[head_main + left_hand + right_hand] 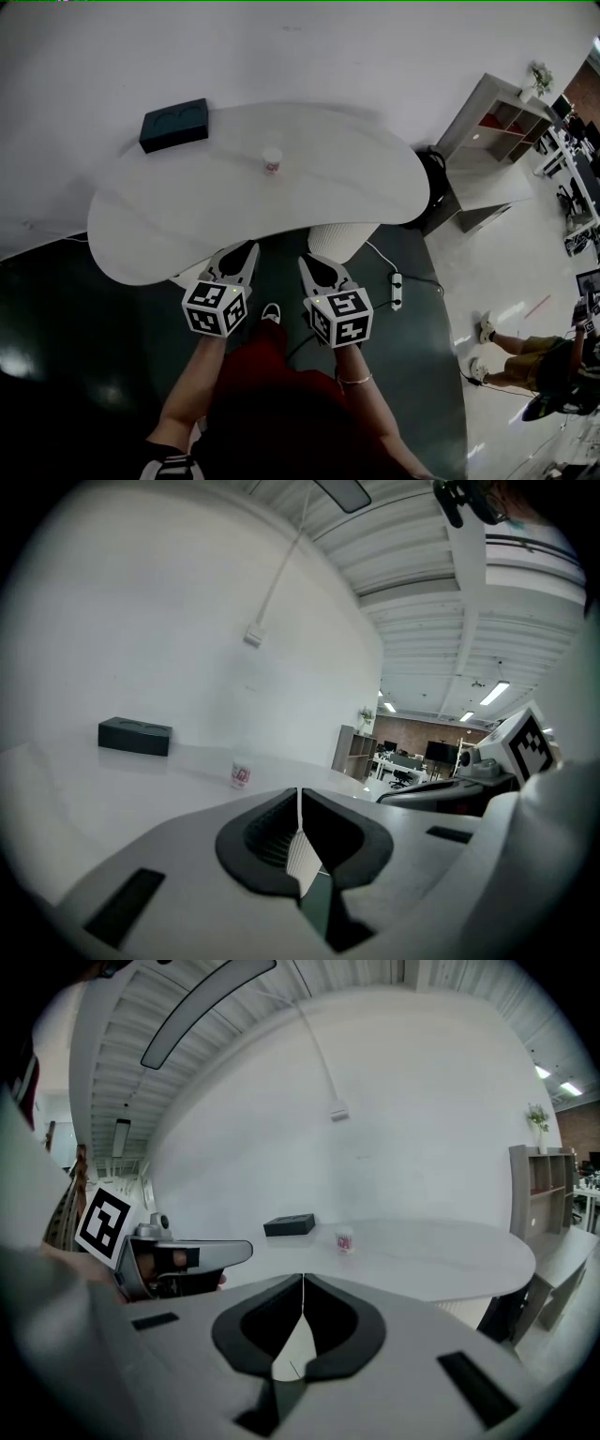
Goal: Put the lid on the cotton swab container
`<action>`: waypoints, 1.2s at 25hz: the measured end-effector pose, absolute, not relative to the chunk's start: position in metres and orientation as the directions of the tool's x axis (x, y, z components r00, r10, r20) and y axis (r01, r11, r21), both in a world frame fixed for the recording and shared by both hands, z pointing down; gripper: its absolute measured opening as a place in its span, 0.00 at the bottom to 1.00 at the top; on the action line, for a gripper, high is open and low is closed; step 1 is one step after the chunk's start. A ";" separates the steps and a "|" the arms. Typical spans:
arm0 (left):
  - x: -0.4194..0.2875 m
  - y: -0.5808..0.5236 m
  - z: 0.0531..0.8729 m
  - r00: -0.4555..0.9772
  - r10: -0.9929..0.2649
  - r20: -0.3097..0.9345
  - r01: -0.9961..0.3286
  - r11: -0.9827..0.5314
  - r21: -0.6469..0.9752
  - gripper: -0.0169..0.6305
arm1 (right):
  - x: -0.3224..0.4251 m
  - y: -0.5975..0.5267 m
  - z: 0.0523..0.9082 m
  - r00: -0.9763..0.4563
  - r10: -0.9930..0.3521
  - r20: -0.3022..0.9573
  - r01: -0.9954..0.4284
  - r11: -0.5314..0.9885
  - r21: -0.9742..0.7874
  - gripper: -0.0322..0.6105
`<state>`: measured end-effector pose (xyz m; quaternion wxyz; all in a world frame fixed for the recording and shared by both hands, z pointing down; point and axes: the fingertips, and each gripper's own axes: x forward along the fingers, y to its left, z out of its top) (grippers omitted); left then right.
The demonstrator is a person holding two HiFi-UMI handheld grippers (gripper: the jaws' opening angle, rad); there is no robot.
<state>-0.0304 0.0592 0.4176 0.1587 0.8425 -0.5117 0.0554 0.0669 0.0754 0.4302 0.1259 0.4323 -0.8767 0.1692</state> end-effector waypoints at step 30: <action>-0.073 -0.118 0.459 0.494 -0.787 0.370 -0.869 -0.454 0.195 0.08 | 0.035 -0.109 0.452 -0.521 -0.726 0.449 -0.849 0.492 -0.190 0.07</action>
